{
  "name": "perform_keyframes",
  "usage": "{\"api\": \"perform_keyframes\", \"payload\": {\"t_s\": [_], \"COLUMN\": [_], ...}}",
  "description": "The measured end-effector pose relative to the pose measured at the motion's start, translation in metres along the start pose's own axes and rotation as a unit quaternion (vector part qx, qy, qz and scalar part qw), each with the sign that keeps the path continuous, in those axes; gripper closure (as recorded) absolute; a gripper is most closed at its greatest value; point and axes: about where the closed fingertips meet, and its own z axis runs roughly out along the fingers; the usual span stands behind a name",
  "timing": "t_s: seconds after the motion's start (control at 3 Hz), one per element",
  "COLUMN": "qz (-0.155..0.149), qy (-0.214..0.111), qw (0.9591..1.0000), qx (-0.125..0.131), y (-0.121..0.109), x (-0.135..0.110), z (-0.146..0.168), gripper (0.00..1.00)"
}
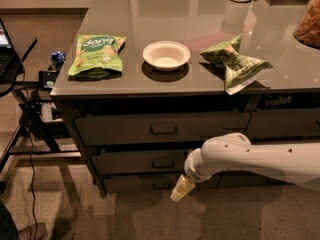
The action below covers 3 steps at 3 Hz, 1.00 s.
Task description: Open middle drawer
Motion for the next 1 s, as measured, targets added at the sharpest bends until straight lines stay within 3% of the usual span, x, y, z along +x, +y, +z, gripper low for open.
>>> {"api": "perform_keyframes", "payload": {"t_s": [0.33,0.67,1.0], "qz": [0.007,0.007,0.007], "qy": [-0.015,-0.045,-0.045], "qw": [0.9999,0.9986,0.9986], "qx": [0.005,0.028,0.028], "y": [0.003,-0.01,-0.01], "x": [0.0,-0.01,-0.01], "z": [0.025,0.044,0.044], "gripper": [0.0,0.0,0.0]}}
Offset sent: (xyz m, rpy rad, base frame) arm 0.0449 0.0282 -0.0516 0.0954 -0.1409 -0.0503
